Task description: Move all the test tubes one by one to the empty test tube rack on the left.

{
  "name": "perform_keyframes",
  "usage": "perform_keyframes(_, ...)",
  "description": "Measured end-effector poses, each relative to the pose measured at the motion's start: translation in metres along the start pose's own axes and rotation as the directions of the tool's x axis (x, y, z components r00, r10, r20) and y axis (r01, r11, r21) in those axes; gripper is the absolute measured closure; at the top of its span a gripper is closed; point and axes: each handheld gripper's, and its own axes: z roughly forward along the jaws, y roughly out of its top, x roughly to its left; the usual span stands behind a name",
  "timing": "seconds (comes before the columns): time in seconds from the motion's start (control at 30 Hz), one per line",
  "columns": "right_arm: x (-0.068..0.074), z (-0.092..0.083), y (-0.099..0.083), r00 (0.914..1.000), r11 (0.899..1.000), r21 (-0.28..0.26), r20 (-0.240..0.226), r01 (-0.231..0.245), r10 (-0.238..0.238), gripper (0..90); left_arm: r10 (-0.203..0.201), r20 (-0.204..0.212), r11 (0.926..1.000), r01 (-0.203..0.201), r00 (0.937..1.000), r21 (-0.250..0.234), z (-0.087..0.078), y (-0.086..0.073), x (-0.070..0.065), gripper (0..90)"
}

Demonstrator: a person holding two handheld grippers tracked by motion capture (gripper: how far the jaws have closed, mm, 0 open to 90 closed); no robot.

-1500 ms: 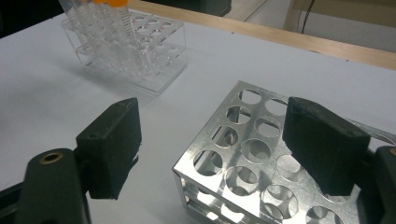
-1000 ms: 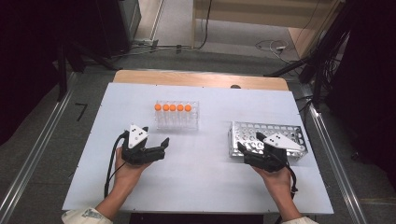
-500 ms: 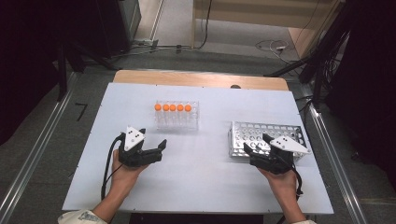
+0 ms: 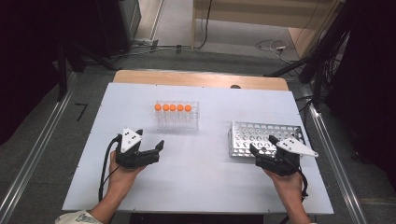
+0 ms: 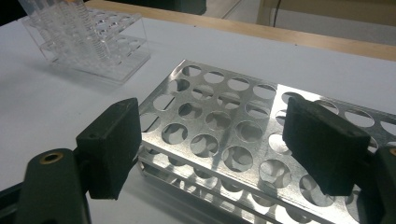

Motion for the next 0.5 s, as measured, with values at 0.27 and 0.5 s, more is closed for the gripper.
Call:
perform_keyframes(0.27,-0.0053,-0.0036,-0.002,0.9999,1.0,0.001,0.009,-0.007,0.007,18.0,0.002,-0.007,1.0,-0.002,1.0,-0.002,-0.003,-0.0022,0.0015,17.2)
perform_keyframes(0.5,-0.0083,-0.0064,-0.0038,0.9998,1.0,0.003,0.018,-0.01,0.01,18.1,-0.01,-0.018,0.9999,0.01,0.9998,-0.01,-0.0061,-0.0033,0.0056,17.2)
